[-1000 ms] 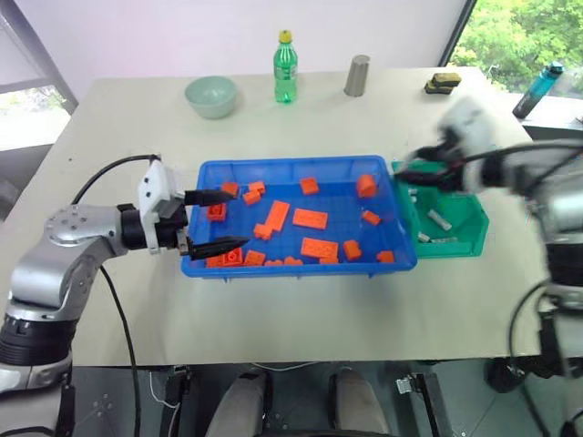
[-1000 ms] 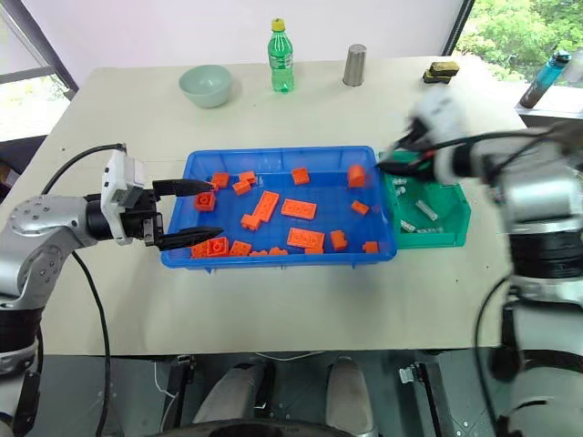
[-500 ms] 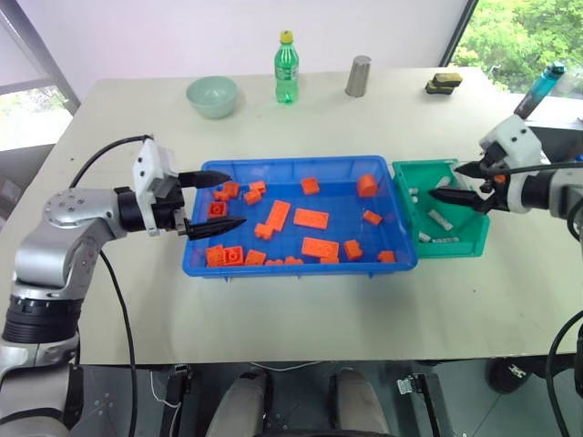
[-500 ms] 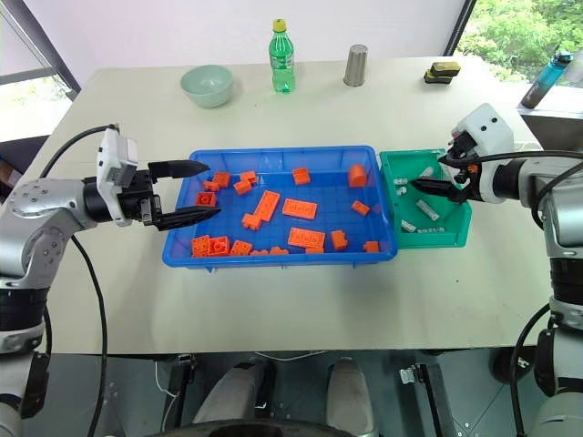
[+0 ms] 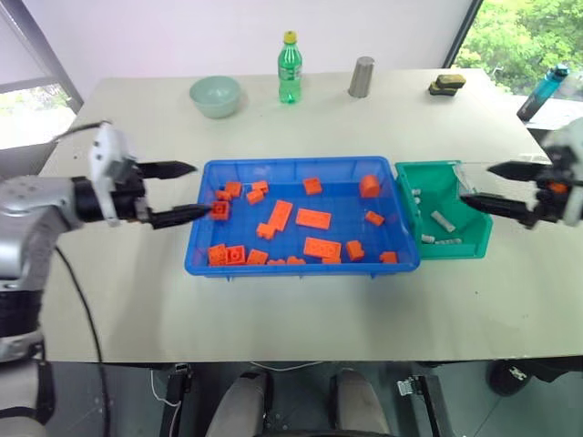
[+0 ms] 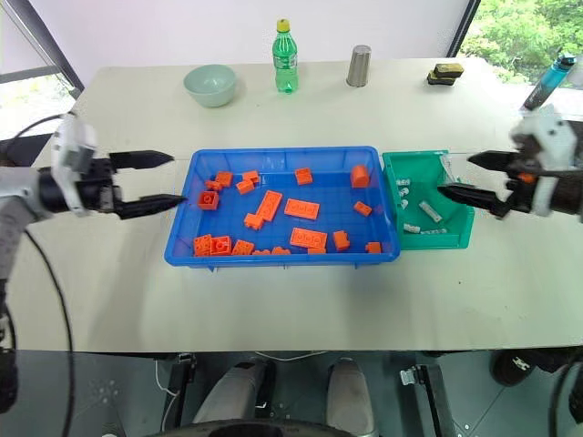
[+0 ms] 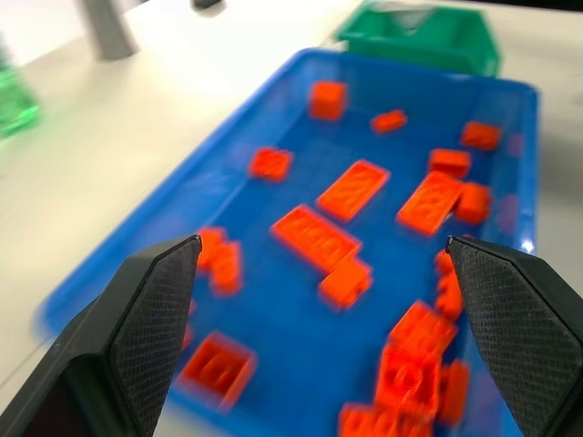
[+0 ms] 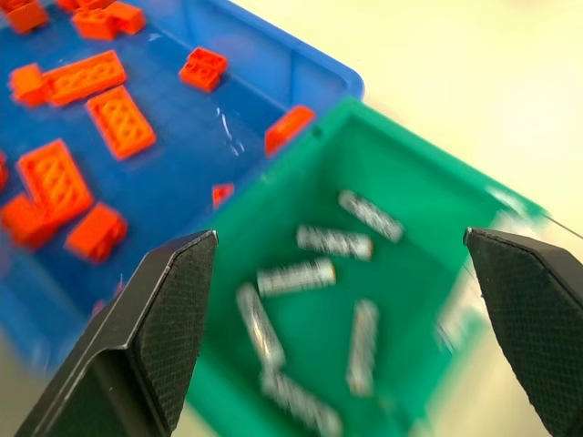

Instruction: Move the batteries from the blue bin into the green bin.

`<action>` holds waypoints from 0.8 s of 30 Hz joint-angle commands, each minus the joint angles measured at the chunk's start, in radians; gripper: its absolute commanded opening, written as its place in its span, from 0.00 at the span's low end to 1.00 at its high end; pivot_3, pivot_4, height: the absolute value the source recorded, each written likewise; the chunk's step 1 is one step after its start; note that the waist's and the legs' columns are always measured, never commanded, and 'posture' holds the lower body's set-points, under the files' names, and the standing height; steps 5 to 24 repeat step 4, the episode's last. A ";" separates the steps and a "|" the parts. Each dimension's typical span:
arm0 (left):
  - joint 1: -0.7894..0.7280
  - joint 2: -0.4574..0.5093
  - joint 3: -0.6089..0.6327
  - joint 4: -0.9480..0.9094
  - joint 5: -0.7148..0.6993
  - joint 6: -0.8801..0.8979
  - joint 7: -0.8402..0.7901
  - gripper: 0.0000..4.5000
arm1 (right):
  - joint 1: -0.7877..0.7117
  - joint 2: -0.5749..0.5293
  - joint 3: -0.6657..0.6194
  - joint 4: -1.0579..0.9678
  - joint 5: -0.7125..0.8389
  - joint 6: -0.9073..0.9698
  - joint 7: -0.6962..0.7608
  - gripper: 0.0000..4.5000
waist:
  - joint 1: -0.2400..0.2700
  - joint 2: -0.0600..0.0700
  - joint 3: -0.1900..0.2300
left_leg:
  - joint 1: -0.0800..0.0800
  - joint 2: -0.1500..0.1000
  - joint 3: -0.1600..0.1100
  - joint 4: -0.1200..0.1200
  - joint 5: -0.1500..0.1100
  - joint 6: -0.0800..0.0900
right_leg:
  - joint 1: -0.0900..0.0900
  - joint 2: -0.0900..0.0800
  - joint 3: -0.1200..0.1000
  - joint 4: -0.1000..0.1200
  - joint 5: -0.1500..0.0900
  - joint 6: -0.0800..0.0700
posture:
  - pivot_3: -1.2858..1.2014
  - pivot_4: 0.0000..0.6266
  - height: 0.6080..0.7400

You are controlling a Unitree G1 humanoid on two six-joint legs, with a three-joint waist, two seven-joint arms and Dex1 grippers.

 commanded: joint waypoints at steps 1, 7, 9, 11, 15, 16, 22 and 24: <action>-0.004 0.056 0.085 0.018 -0.020 0.004 -0.019 1.00 | 0.105 -0.039 -0.111 0.071 0.005 -0.143 0.096 0.99 | -0.001 0.000 0.000 | 0.000 0.000 0.000 0.001 0.000 0.000 | 0.000 0.000 0.000 0.000 0.000 0.000 | 0.52 0.24 0.90; 0.038 0.088 0.126 0.012 -0.028 0.006 -0.043 1.00 | 0.168 -0.042 -0.155 0.152 0.011 -0.194 0.120 0.99 | -0.003 0.000 0.000 | 0.000 0.000 0.001 0.001 0.000 0.000 | 0.000 0.000 0.000 0.001 0.000 0.000 | 0.52 0.24 0.90; 0.038 0.088 0.126 0.012 -0.028 0.006 -0.043 1.00 | 0.168 -0.042 -0.155 0.152 0.011 -0.194 0.120 0.99 | -0.003 0.000 0.000 | 0.000 0.000 0.001 0.001 0.000 0.000 | 0.000 0.000 0.000 0.001 0.000 0.000 | 0.52 0.24 0.90; 0.038 0.088 0.126 0.012 -0.028 0.006 -0.043 1.00 | 0.168 -0.042 -0.155 0.152 0.011 -0.194 0.120 0.99 | -0.003 0.000 0.000 | 0.000 0.000 0.001 0.001 0.000 0.000 | 0.000 0.000 0.000 0.001 0.000 0.000 | 0.52 0.24 0.90; 0.038 0.088 0.126 0.012 -0.028 0.006 -0.043 1.00 | 0.168 -0.042 -0.155 0.152 0.011 -0.194 0.120 0.99 | -0.003 0.000 0.000 | 0.000 0.000 0.001 0.001 0.000 0.000 | 0.000 0.000 0.000 0.001 0.000 0.000 | 0.52 0.24 0.90; 0.038 0.088 0.126 0.012 -0.028 0.006 -0.043 1.00 | 0.168 -0.042 -0.155 0.152 0.011 -0.194 0.120 0.99 | -0.003 0.000 0.000 | 0.000 0.000 0.001 0.001 0.000 0.000 | 0.000 0.000 0.000 0.001 0.000 0.000 | 0.52 0.24 0.90; 0.038 0.088 0.126 0.012 -0.028 0.006 -0.043 1.00 | 0.168 -0.042 -0.155 0.152 0.011 -0.194 0.120 0.99 | -0.003 0.000 0.000 | 0.000 0.000 0.001 0.001 0.000 0.000 | 0.000 0.000 0.000 0.001 0.000 0.000 | 0.52 0.24 0.90; 0.038 0.088 0.126 0.012 -0.028 0.006 -0.043 1.00 | 0.168 -0.042 -0.155 0.152 0.011 -0.194 0.120 0.99 | -0.003 0.000 0.000 | 0.000 0.000 0.001 0.001 0.000 0.000 | 0.000 0.000 0.000 0.001 0.000 0.000 | 0.52 0.24 0.90</action>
